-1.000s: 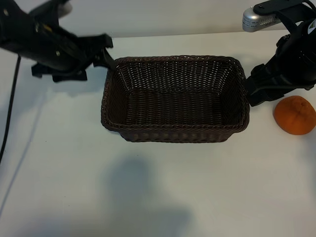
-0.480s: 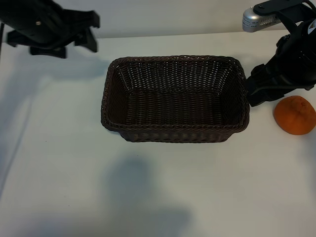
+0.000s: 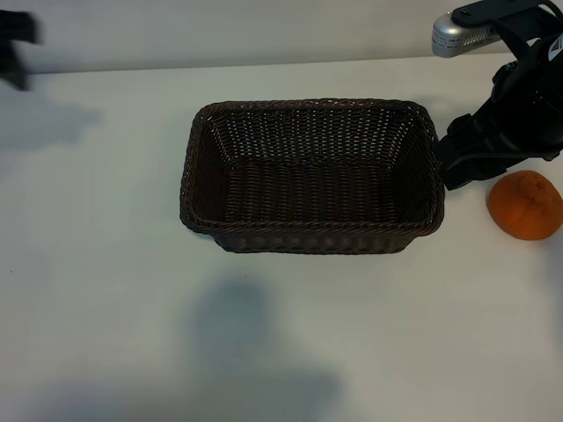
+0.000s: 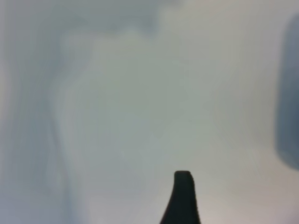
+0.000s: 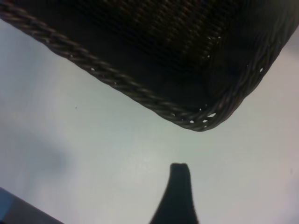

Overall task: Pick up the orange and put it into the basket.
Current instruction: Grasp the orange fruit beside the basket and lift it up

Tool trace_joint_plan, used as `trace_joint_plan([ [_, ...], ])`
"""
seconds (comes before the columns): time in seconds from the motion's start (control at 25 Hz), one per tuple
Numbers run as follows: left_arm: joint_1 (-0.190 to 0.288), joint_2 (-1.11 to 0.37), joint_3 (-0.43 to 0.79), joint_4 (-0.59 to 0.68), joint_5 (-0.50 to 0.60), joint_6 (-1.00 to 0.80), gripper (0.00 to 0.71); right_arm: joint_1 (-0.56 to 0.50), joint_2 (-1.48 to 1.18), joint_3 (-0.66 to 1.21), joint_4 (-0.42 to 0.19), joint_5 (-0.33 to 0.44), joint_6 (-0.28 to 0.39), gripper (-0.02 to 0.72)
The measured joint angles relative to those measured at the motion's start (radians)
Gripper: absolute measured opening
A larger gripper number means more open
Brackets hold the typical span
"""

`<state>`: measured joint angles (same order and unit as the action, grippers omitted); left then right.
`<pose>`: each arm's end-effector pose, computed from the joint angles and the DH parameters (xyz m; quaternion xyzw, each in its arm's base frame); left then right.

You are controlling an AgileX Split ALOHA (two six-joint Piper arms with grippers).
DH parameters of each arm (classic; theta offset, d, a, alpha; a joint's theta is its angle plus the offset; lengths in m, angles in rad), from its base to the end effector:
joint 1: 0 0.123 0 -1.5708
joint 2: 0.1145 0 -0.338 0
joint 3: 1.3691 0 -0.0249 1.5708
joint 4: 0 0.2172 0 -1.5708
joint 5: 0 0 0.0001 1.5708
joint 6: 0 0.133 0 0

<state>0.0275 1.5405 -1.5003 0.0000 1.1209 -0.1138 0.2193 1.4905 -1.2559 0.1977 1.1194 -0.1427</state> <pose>0.3074 0.0085 0.3779 -0.0684 0.9669 -0.0106 0.2457 0.2585 0.0817 0.3289 -0.1484 0.9728 0.1000 0.1470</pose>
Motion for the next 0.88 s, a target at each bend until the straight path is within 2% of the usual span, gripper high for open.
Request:
trace_joint_plan([
  [0.12,0.12,-0.055,-0.001,0.0,0.045,0.067,0.598,0.0,0.0,0.0,0.0,0.0,0.0,0.595],
  [0.2,0.18,-0.089,-0.001,-0.007,0.047,0.095,0.597,0.0,0.0,0.0,0.0,0.0,0.0,0.595],
  [0.28,0.218,-0.121,-0.001,-0.032,0.047,0.104,0.596,0.0,0.0,0.0,0.0,0.0,0.0,0.595],
  [0.6,0.227,-0.243,-0.001,-0.147,0.047,0.175,0.596,0.0,0.0,0.0,0.002,-0.001,-0.001,0.595],
  [0.88,0.227,-0.487,0.002,-0.15,0.048,0.186,0.596,0.0,0.0,0.0,0.002,-0.001,-0.001,0.595],
])
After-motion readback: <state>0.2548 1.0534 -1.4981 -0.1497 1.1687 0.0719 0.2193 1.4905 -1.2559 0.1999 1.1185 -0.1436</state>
